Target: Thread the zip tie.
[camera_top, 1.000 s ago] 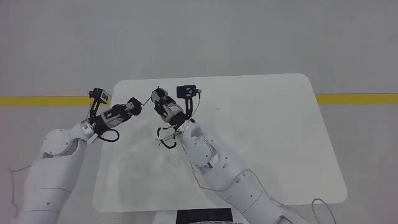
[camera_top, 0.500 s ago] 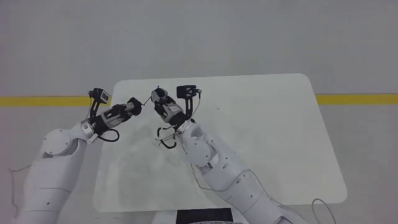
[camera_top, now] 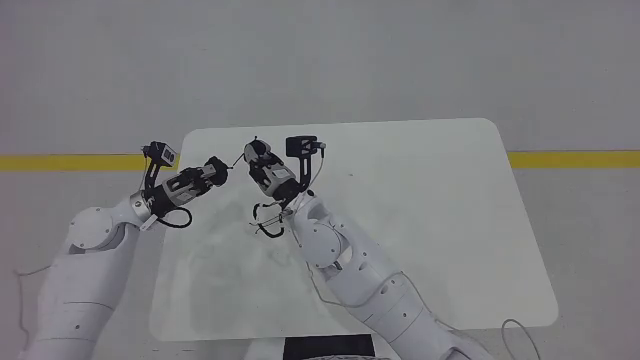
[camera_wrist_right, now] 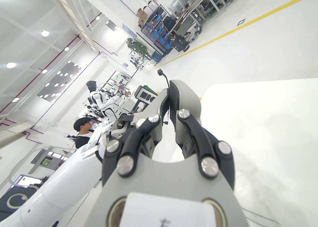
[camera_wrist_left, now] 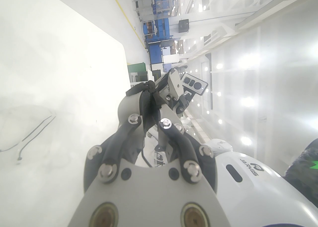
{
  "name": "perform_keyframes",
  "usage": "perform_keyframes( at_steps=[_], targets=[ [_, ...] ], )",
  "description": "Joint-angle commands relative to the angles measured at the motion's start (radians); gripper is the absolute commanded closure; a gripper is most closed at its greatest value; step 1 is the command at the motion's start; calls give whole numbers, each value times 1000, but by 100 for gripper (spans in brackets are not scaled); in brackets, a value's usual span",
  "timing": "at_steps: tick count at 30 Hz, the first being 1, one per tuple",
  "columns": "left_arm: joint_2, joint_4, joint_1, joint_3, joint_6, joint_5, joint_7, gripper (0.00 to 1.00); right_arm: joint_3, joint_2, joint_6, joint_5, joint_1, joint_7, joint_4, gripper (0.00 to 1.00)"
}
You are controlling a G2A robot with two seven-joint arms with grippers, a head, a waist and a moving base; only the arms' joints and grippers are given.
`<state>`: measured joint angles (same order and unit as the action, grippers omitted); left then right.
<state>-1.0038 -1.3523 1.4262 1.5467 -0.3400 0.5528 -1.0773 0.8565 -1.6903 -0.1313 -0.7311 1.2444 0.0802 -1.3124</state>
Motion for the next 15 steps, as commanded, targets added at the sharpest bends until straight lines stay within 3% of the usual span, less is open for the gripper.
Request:
perform_keyframes(
  at_steps=[1, 15],
  targets=[
    [0, 0, 0, 0, 0, 0, 0, 100, 0, 0, 0, 0, 0, -1, 0, 100],
    [0, 0, 0, 0, 0, 0, 0, 100, -5, -1, -1, 10, -3, -14, 9, 100]
  ],
)
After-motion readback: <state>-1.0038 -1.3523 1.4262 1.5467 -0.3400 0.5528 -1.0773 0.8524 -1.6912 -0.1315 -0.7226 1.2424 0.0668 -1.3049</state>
